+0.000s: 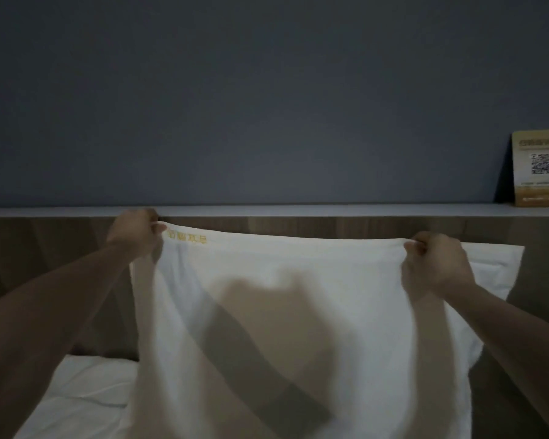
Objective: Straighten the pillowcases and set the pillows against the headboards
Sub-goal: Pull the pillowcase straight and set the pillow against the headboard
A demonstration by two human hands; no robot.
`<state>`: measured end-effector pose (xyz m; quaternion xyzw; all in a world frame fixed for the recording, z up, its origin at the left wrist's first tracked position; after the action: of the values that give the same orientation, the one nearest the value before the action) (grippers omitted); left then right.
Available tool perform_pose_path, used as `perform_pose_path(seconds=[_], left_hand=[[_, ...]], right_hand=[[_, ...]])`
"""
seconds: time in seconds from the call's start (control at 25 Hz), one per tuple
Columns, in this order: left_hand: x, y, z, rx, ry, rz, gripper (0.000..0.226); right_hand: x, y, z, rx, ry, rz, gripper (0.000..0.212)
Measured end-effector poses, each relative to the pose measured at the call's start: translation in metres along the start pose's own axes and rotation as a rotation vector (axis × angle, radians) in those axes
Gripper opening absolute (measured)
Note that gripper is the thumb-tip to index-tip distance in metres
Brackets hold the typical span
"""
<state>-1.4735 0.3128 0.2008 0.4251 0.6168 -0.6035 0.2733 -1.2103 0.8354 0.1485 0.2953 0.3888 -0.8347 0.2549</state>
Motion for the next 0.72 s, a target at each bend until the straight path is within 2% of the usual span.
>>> perform_pose_path(seconds=[0.08, 0.16, 0.2, 0.32, 0.44, 0.48, 0.52, 0.6, 0.64, 0.72], left_hand=[[0.003, 0.0, -0.003, -0.024, 0.025, -0.017, 0.02], [0.009, 0.008, -0.002, -0.095, 0.075, -0.013, 0.021], [0.009, 0.016, -0.002, -0.158, 0.123, -0.038, 0.028], [0.024, 0.058, 0.012, -0.375, 0.427, -0.128, 0.069], [0.074, 0.116, 0.036, -0.473, 0.674, -0.054, 0.09], [0.093, 0.134, 0.041, -0.502, 0.762, -0.009, 0.098], [0.108, 0.152, 0.044, -0.548, 0.85, 0.041, 0.097], [0.13, 0.185, 0.038, -0.621, 1.0, 0.165, 0.082], [0.141, 0.197, 0.036, -0.616, 1.027, 0.226, 0.082], [0.15, 0.216, 0.027, -0.634, 1.026, 0.285, 0.093]], right_hand=[[0.002, 0.0, -0.002, -0.013, -0.032, -0.03, 0.025], [0.001, 0.005, 0.0, -0.058, -0.103, -0.055, 0.012], [-0.001, 0.01, 0.001, -0.067, -0.168, -0.057, 0.009], [-0.018, 0.041, -0.03, 0.091, -0.404, -0.102, 0.053], [-0.012, 0.107, -0.091, 0.261, -0.422, -0.232, 0.065], [-0.002, 0.127, -0.113, 0.334, -0.437, -0.208, 0.069], [0.013, 0.147, -0.129, 0.466, -0.485, -0.119, 0.077], [0.048, 0.18, -0.153, 0.727, -0.604, 0.088, 0.09], [0.059, 0.191, -0.155, 0.782, -0.615, 0.169, 0.088], [0.072, 0.196, -0.153, 0.769, -0.601, 0.239, 0.064]])
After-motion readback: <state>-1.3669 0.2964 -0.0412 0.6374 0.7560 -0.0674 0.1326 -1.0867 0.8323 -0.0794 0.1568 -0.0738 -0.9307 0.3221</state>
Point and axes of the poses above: each hand's wrist, its own y-axis away from the middle knuckle, its own x-axis out of the palm, z = x × y, the point moved 4 cm from there along -y, towards the middle knuckle
